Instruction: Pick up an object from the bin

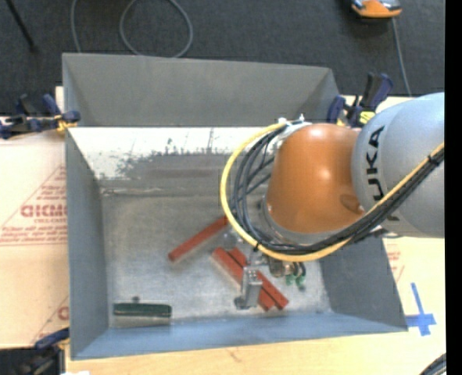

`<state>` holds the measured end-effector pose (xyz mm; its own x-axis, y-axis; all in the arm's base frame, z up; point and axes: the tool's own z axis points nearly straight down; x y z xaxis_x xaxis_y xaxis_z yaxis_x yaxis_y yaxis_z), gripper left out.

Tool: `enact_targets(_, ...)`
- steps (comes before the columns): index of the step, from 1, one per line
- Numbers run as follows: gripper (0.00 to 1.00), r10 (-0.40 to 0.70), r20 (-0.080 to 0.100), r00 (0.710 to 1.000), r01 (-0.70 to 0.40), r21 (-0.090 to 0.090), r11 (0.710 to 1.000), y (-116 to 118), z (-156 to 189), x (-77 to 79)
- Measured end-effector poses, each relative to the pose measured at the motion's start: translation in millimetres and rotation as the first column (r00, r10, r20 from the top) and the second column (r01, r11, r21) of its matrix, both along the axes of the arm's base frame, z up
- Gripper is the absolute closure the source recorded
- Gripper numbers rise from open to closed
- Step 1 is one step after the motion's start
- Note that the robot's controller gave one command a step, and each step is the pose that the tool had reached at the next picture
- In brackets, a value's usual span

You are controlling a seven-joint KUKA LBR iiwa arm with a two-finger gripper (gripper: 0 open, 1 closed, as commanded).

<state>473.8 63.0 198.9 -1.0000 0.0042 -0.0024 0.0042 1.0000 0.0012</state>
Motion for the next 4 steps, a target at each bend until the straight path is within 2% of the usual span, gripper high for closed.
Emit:
enact_targets(1, 0.00, -0.056, 0.000, 0.998, 0.056, -0.003, 0.998, -73, -132, 41.6)
enact_targets(2, 1.00, -0.055, 0.003, 0.998, 0.055, 0.000, 0.998, -71, -126, 42.3)
enact_targets(3, 1.00, -0.006, 0.008, 1.000, 0.006, -0.003, 1.000, -85, -20, 42.6)
enact_targets(4, 1.00, 0.008, 0.012, 1.000, -0.008, -0.005, 1.000, -128, 79, 85.5)
